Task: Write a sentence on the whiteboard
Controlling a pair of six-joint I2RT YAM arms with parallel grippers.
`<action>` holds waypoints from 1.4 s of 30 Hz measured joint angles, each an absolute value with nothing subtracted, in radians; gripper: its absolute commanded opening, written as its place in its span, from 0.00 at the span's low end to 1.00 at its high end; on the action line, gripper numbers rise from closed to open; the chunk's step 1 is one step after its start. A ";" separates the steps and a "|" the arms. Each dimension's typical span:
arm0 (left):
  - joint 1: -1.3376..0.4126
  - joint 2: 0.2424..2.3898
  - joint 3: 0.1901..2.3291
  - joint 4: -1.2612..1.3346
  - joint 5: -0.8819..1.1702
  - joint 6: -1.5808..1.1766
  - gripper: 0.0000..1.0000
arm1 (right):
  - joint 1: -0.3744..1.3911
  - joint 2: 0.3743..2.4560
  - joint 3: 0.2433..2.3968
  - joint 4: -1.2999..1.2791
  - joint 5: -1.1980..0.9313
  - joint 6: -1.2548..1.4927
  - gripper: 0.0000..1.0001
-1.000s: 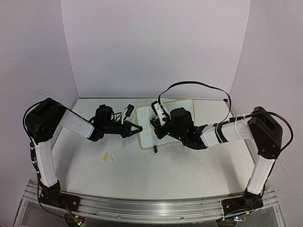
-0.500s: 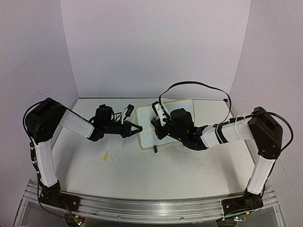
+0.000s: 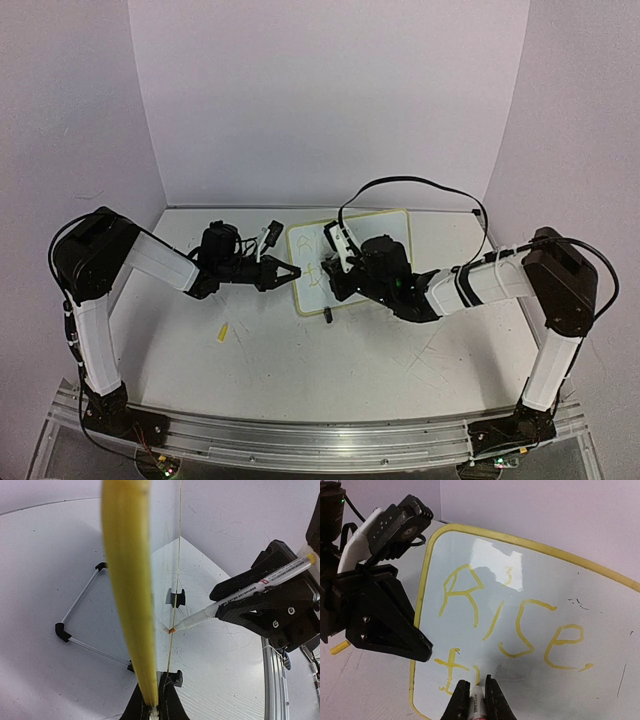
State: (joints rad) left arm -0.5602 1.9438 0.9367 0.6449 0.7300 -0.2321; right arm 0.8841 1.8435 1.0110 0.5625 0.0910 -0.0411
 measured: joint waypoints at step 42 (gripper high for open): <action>-0.560 1.944 0.937 0.645 0.730 -0.231 0.00 | 0.893 1.802 0.990 0.576 0.216 -0.027 0.00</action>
